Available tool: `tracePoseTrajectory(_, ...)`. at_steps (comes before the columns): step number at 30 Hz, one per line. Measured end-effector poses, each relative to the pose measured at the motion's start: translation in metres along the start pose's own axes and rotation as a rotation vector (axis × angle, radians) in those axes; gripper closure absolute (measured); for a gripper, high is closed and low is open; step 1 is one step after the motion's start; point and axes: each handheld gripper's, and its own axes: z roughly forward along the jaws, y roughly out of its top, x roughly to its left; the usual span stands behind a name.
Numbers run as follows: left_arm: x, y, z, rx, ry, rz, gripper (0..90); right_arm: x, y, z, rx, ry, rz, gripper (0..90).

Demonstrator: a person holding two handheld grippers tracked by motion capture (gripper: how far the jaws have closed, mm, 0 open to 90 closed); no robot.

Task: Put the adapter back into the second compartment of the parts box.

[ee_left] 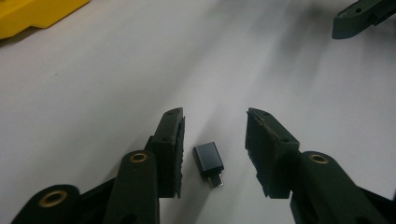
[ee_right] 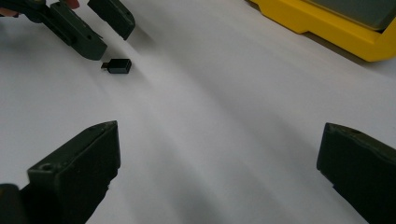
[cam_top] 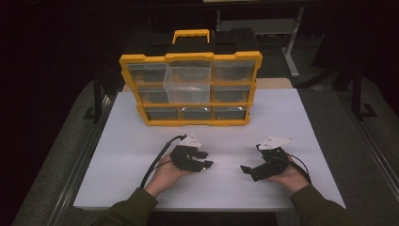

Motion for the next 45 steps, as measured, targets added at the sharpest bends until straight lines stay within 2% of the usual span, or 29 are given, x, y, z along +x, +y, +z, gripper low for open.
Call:
tracePoseTrajectory(11,-0.001,-0.003,0.009,0.031,0.015,0.007,67.0,0.000,0.000,0.000,0.000,0.001,-0.001,0.0)
tracePoseTrajectory(21,-0.003,-0.005,0.014,0.057,0.026,0.017,72.3,0.000,0.000,0.000,-0.002,0.001,-0.002,0.0)
tracePoseTrajectory(25,-0.004,-0.005,0.015,0.075,0.030,0.034,73.3,0.000,0.000,-0.001,-0.002,0.001,-0.001,0.0)
tracePoseTrajectory(32,-0.005,-0.005,0.016,0.070,0.040,0.041,75.1,0.000,0.000,0.000,-0.001,0.002,-0.002,0.0)
tracePoseTrajectory(45,-0.004,-0.006,0.016,0.073,0.035,0.087,76.3,0.000,0.000,0.000,-0.002,0.005,0.000,0.0)
